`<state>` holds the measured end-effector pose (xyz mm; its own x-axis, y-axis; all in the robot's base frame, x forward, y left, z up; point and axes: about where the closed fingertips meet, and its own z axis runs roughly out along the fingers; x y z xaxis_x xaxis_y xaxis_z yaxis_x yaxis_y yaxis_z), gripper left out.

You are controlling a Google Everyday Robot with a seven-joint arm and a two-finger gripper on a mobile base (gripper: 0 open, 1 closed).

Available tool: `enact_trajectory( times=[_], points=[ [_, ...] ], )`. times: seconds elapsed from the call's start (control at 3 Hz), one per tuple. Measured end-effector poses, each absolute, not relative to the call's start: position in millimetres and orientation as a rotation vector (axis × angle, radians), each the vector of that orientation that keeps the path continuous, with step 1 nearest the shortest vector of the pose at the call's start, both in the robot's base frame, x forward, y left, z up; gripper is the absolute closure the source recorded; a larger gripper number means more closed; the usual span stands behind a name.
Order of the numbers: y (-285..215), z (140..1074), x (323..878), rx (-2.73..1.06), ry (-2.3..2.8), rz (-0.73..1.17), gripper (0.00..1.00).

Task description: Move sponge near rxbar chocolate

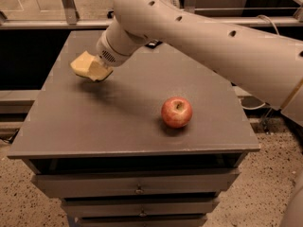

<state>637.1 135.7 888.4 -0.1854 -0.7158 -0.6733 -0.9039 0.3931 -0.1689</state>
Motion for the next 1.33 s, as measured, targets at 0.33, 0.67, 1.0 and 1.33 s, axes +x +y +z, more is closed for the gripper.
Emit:
enact_trajectory(
  times=[0.33, 0.67, 1.0, 1.33],
  points=[
    [136, 888, 637, -1.384, 1.964, 0.349, 1.00],
    [100, 901, 663, -1.343, 1.977, 0.190, 1.00],
    [37, 927, 709, -1.262, 1.978, -0.040, 1.00],
    [-18, 945, 751, -1.172, 1.996, -0.171, 1.00]
  ],
)
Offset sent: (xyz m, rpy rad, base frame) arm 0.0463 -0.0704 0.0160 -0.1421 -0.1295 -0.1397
